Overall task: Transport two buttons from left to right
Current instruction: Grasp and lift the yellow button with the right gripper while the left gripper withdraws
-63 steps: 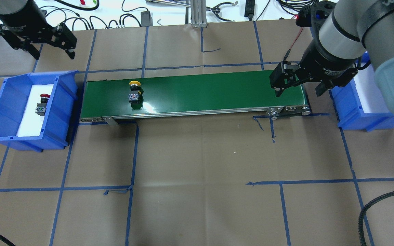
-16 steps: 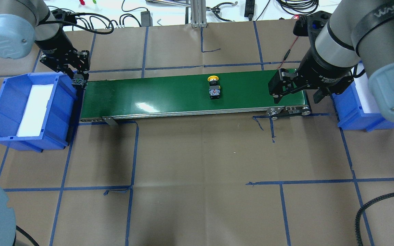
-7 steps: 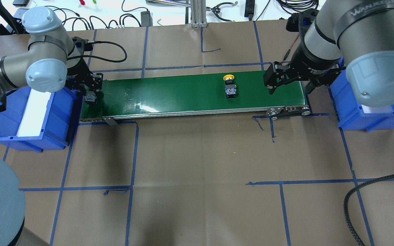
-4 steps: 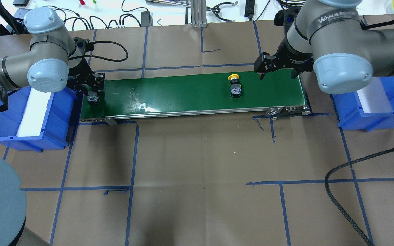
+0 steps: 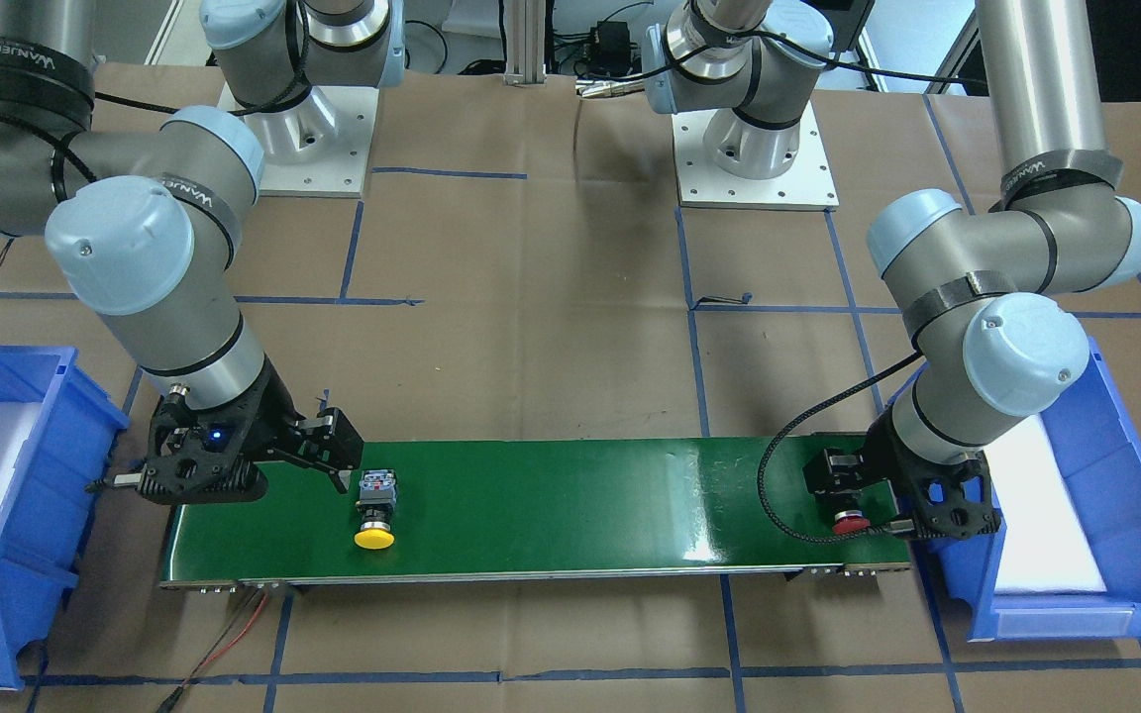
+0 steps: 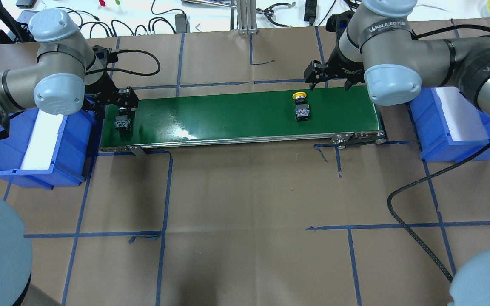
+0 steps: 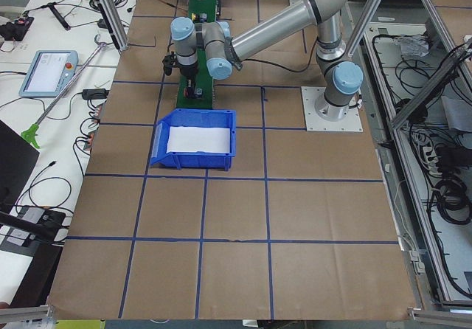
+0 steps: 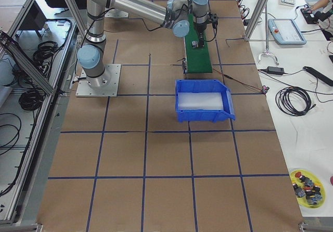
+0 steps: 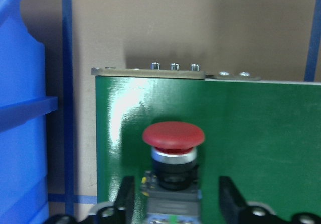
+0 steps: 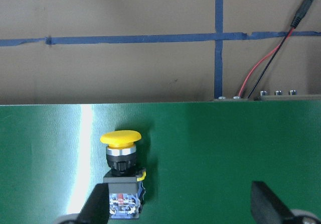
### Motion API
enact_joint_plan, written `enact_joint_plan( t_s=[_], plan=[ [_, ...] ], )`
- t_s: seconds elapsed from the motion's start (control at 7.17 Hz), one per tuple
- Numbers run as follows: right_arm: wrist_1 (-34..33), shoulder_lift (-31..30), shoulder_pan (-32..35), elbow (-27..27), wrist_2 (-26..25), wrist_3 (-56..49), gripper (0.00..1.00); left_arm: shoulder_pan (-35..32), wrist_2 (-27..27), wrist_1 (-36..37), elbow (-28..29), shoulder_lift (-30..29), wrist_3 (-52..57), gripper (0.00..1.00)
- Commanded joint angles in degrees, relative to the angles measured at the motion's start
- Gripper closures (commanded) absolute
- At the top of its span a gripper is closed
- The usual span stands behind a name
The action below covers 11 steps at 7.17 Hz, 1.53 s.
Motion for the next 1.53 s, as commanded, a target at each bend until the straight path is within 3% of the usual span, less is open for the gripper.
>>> enact_joint_plan(
  t_s=[0.0, 0.14, 0.56, 0.84, 0.98, 1.26, 1.39],
  plan=[
    [0.0, 3.6, 0.1, -1.5, 0.2, 0.2, 0.00, 0.0, 0.2, -1.4, 1.5, 1.8, 0.0, 0.00],
    [-0.6, 5.3, 0.8, -1.4, 0.3, 0.6, 0.00, -0.1, 0.4, -2.1, 1.7, 3.9, 0.0, 0.00],
    [-0.6, 7.0, 1.4, -1.1, -1.0, 0.5, 0.00, -0.3, 0.0, -13.2, 3.1, 11.4, -2.0, 0.00],
    [-0.5, 7.7, 1.4, -1.0, -3.0, 0.7, 0.03, -4.7, 0.6, -18.8, 3.4, 17.0, -7.1, 0.00],
    [-0.2, 7.9, 1.4, -0.9, -3.1, 0.6, 0.28, -8.2, 0.6, -21.4, 3.4, 20.0, -10.0, 0.00],
    [0.1, 7.8, 1.3, -1.1, -3.1, 0.6, 0.92, -9.8, 0.6, -24.0, 1.6, 23.7, -9.5, 0.00],
    [0.5, 7.4, 1.2, -1.5, -3.1, 0.7, 0.96, -9.7, 0.6, -24.1, 1.7, 23.9, -9.5, 0.00]
  ],
)
